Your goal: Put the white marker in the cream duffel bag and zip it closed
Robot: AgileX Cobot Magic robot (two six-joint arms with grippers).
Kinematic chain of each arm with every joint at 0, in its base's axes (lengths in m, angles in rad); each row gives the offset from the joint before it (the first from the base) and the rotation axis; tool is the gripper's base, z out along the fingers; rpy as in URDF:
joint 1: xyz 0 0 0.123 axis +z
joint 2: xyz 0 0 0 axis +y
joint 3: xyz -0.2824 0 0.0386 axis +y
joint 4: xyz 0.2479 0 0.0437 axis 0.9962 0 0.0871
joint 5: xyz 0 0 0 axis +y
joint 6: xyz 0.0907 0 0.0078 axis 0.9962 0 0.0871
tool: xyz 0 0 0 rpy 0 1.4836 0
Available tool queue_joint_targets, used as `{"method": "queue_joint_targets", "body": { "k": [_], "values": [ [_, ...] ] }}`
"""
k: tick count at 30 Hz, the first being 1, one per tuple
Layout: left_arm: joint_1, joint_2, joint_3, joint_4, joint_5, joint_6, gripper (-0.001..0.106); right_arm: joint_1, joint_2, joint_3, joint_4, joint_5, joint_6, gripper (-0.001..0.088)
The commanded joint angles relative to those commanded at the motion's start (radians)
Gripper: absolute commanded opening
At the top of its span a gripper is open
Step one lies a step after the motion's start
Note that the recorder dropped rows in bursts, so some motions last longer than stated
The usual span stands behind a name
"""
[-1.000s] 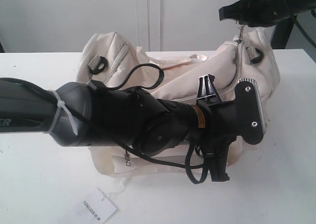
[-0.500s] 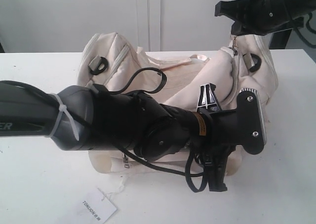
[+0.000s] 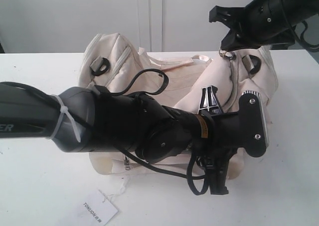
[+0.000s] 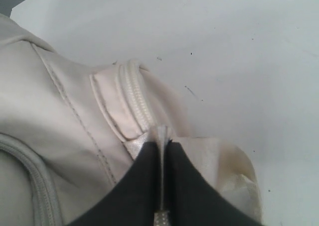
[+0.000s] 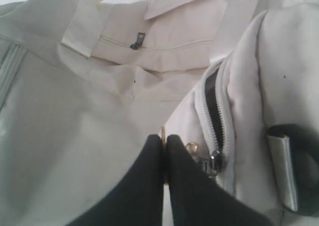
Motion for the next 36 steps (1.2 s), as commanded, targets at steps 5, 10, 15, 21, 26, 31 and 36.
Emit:
{"method": "queue_joint_targets", "body": {
  "k": [5, 10, 15, 21, 26, 31, 36],
  "values": [
    [0.0, 0.0, 0.0, 0.0, 0.0, 0.0, 0.0, 0.0, 0.0, 0.0, -0.008, -0.014, 0.0, 0.0032],
    [0.0, 0.0, 0.0, 0.0, 0.0, 0.0, 0.0, 0.0, 0.0, 0.0, -0.009, -0.023, 0.0, 0.0175],
    [0.0, 0.0, 0.0, 0.0, 0.0, 0.0, 0.019, 0.0, 0.0, 0.0, -0.009, -0.019, 0.037, 0.0312],
    [0.0, 0.0, 0.0, 0.0, -0.007, 0.0, 0.041, 0.0, 0.0, 0.0, -0.009, 0.032, 0.055, 0.0342],
    [0.0, -0.025, 0.0, -0.016, 0.003, -0.106, 0.05, 0.0, -0.011, 0.0, -0.009, 0.071, 0.082, 0.0342],
    [0.0, -0.073, 0.0, -0.016, 0.028, -0.182, 0.058, 0.0, -0.033, 0.0, -0.007, 0.084, 0.113, 0.0341],
    [0.0, -0.13, 0.0, -0.016, 0.186, -0.222, 0.058, 0.0, -0.05, 0.0, -0.007, 0.113, 0.113, 0.0339]
  ]
}}
